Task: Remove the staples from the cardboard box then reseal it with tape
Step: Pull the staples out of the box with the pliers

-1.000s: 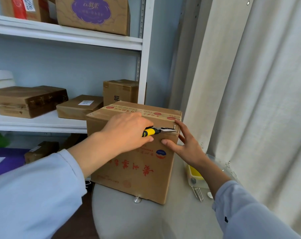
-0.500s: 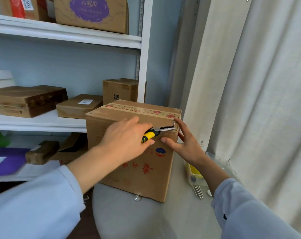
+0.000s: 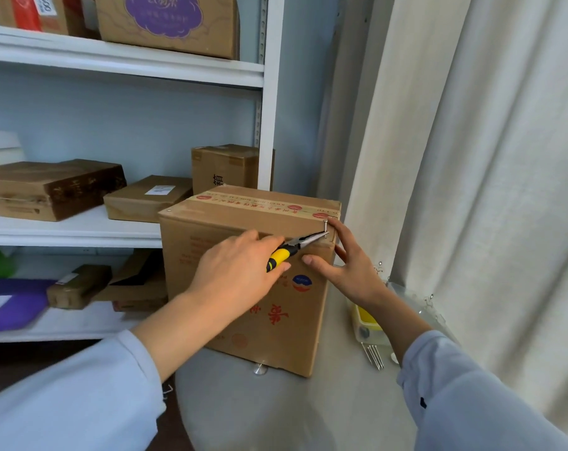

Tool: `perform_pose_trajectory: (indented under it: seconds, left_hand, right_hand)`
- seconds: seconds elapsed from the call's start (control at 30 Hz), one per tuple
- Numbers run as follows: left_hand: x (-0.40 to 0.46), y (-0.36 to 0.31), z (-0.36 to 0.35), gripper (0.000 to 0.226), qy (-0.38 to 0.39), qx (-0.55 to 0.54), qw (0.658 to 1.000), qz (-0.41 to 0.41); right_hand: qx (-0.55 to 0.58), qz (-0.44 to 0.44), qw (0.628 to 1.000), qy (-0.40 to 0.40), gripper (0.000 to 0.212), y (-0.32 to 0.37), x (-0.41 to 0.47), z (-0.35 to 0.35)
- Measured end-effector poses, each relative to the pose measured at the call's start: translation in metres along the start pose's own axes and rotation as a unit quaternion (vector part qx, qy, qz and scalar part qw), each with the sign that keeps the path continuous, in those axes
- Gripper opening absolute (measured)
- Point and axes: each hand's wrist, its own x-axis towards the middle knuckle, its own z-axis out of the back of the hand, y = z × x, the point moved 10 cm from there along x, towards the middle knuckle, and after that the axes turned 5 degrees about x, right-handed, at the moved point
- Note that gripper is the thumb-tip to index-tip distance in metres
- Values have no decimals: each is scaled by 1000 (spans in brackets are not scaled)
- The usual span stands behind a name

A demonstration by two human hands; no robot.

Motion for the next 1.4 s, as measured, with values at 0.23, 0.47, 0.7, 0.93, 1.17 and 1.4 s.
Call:
perform_pose_trajectory:
  seconds: [0.23, 0.47, 0.7, 0.93, 1.17, 1.4]
  left_hand:
    - [20, 1, 10, 49, 47, 68, 996, -41]
    - [10, 2, 3, 49, 40, 26, 999, -14]
    - [6, 5, -1, 47, 45, -3, 999, 23]
    - [16, -3, 40, 49, -27, 29, 999, 17]
    - [3, -2, 27, 43, 40, 19, 999, 18]
    - [-3, -20, 26, 42, 40, -6, 999, 9]
  right_hand:
    - [2, -2, 1000, 0, 90, 1, 0, 1]
    - [-4, -13, 1000, 3, 91, 1, -2, 0]
    - [-41, -55, 998, 9, 103, 6, -6, 1]
    - [-85, -70, 994, 3, 91, 17, -10, 7]
    - [-44, 8, 989, -138, 64, 51, -27, 42]
    - [-15, 16, 987, -162, 23, 56, -29, 49]
